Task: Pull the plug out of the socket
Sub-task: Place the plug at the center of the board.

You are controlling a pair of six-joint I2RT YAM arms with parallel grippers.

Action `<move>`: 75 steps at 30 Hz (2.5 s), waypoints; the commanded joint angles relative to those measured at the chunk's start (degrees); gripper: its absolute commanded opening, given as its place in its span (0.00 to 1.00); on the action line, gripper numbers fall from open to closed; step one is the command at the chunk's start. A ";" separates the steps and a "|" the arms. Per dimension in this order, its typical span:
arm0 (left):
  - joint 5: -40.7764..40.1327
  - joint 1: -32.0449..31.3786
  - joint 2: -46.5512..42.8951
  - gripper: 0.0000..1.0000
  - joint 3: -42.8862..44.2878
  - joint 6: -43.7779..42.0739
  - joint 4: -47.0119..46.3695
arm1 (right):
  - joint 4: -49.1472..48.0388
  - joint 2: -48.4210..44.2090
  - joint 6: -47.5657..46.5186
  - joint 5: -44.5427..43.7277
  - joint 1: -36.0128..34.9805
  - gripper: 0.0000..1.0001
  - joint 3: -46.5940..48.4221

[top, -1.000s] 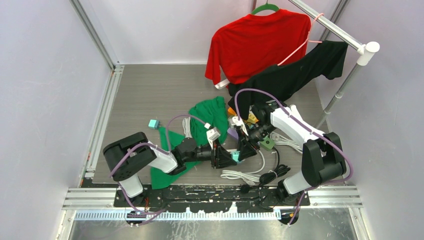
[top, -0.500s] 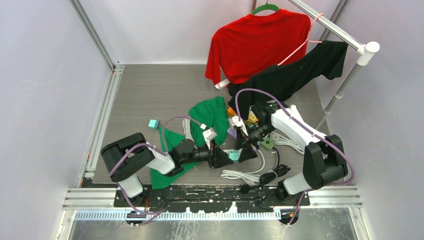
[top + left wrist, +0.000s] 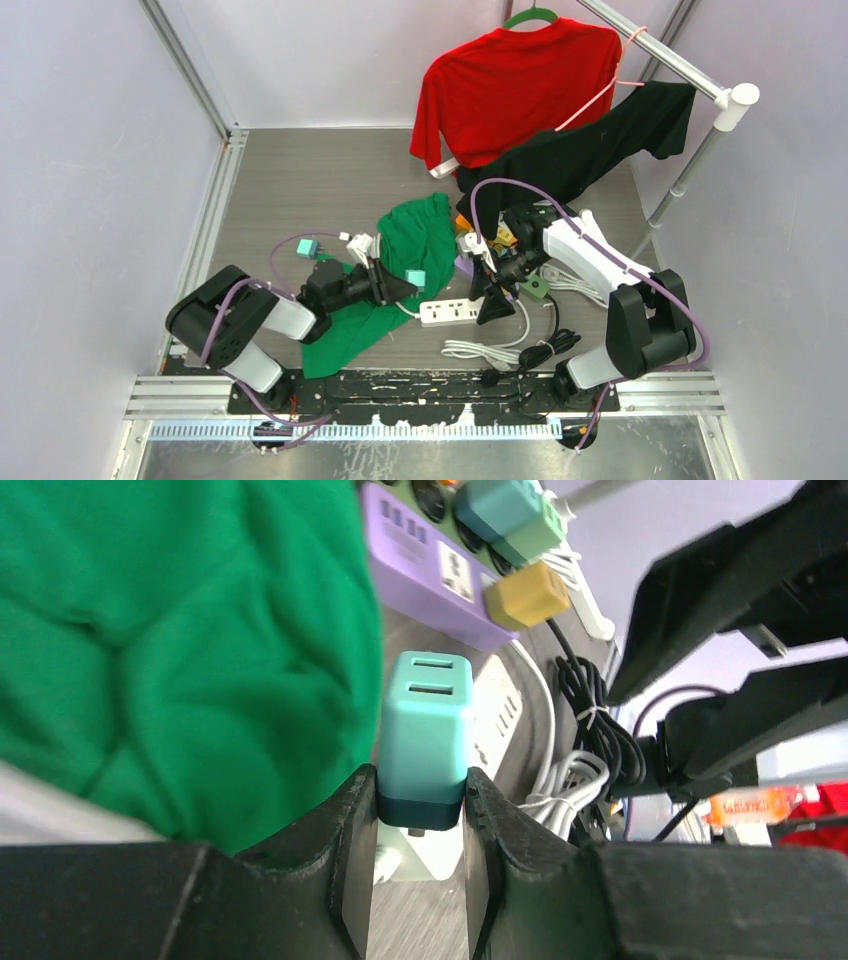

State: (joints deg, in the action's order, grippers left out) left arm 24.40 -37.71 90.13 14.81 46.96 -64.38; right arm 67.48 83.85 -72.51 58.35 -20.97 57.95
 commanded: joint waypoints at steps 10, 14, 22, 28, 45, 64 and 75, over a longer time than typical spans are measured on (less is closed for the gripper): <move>-5.57 14.66 -25.14 0.00 -2.89 2.57 28.55 | 0.02 -1.86 -0.61 0.54 0.49 0.67 -0.10; -21.11 14.77 -41.39 0.00 -0.05 1.66 53.43 | 0.02 -1.76 -0.61 0.45 0.47 0.67 -0.13; -35.01 15.04 -64.02 0.00 -0.32 1.03 72.20 | -0.07 -1.51 -0.61 0.43 0.47 0.67 -0.21; -39.62 15.25 -62.46 0.00 1.79 1.10 78.59 | -0.23 -1.42 -0.63 0.35 0.52 0.68 -0.29; -26.14 34.93 -43.18 0.00 4.08 6.37 72.38 | -0.24 -1.67 -0.69 0.19 0.68 0.68 -0.43; -17.43 45.93 -29.31 0.19 3.16 13.80 55.76 | -0.16 -1.50 -0.88 -0.01 0.84 0.68 -0.57; -17.82 46.42 -30.12 0.49 2.95 15.17 56.39 | -0.21 -1.50 -0.97 -0.08 0.84 0.68 -0.60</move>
State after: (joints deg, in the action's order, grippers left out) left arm 6.07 8.21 61.58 17.76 61.23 -4.93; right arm 67.29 83.85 -72.53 57.69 -20.43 57.19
